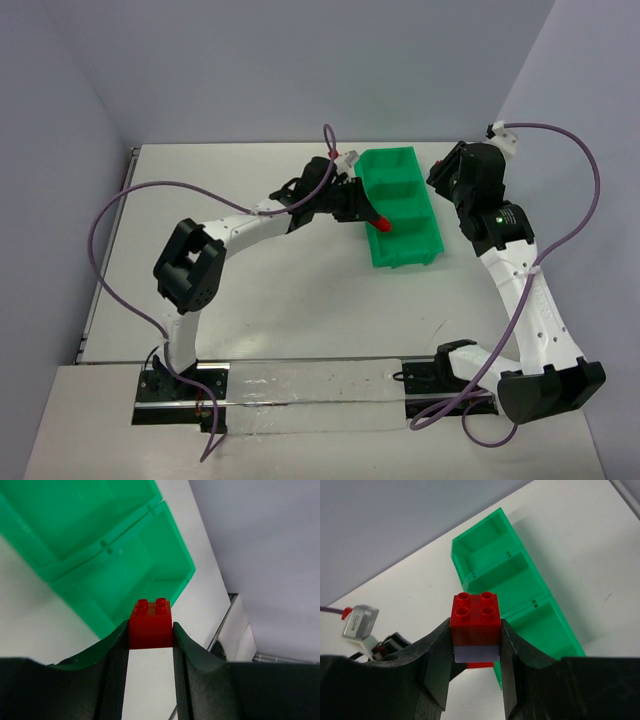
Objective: Sort the legos into containers by color
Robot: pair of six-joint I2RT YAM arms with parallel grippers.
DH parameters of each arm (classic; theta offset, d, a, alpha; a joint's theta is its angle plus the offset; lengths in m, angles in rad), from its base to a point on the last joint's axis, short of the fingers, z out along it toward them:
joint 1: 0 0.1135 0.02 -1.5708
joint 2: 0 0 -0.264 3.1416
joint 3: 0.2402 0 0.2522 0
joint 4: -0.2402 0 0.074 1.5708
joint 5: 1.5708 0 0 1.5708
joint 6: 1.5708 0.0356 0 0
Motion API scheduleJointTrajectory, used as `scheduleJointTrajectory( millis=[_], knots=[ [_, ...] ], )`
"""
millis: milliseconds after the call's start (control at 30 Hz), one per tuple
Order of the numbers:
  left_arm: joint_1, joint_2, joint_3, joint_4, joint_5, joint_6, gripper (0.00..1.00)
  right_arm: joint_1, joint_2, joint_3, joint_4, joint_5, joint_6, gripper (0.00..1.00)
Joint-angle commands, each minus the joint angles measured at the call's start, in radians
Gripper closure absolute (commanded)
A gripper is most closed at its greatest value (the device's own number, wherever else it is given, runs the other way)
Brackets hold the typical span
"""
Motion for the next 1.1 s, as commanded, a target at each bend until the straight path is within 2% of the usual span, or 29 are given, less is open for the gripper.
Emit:
scheduleJointTrajectory(
  millis=[0, 100, 133, 233, 300, 333, 367, 433, 600, 667, 800, 867, 967, 1067],
  knots=[
    [-0.029, 0.093, 0.154, 0.040, -0.046, -0.048, 1.00, -0.009, -0.040, -0.026, -0.020, 0.003, -0.029, 0.85],
    [-0.040, 0.179, 0.251, -0.011, -0.061, -0.040, 1.00, -0.010, -0.055, -0.035, -0.022, -0.016, -0.031, 0.85],
    [-0.045, 0.205, 0.285, -0.042, -0.070, -0.035, 0.94, -0.010, -0.060, -0.038, -0.023, -0.019, -0.032, 0.85],
    [-0.054, 0.256, 0.397, -0.109, -0.091, -0.019, 0.66, -0.010, -0.074, -0.042, -0.028, -0.016, -0.042, 0.84],
    [-0.054, 0.265, 0.412, -0.128, -0.101, -0.012, 0.42, -0.010, -0.080, -0.042, -0.032, -0.011, -0.047, 0.84],
    [-0.054, 0.255, 0.404, -0.130, -0.110, -0.004, 0.24, -0.011, -0.086, -0.041, -0.036, -0.005, -0.051, 0.84],
    [-0.054, 0.246, 0.396, -0.130, -0.117, 0.002, 0.13, -0.011, -0.089, -0.041, -0.039, 0.001, -0.053, 0.84],
    [-0.054, 0.221, 0.384, -0.136, -0.125, 0.019, 0.02, -0.011, -0.094, -0.042, -0.039, 0.006, -0.058, 0.84],
    [-0.053, 0.109, 0.316, -0.169, -0.143, 0.060, 0.01, -0.011, -0.088, -0.056, -0.033, -0.006, -0.065, 0.83],
    [-0.047, 0.045, 0.277, -0.202, -0.179, 0.086, 0.03, -0.011, -0.084, -0.077, -0.022, -0.035, -0.076, 0.83],
    [0.022, -0.123, 0.117, -0.238, -0.179, 0.129, 0.11, -0.010, -0.088, -0.131, 0.056, -0.243, -0.119, 0.82],
    [0.094, -0.189, 0.025, -0.223, -0.149, 0.127, 0.14, -0.003, -0.077, -0.153, 0.078, -0.336, -0.134, 0.82],
    [0.186, -0.289, -0.109, -0.201, -0.067, 0.109, 0.15, 0.068, -0.027, -0.155, 0.093, -0.424, -0.172, 0.81],
    [0.259, -0.352, -0.172, -0.229, -0.025, 0.111, 0.12, 0.211, 0.061, -0.118, 0.079, -0.456, -0.260, 0.81]
  ],
)
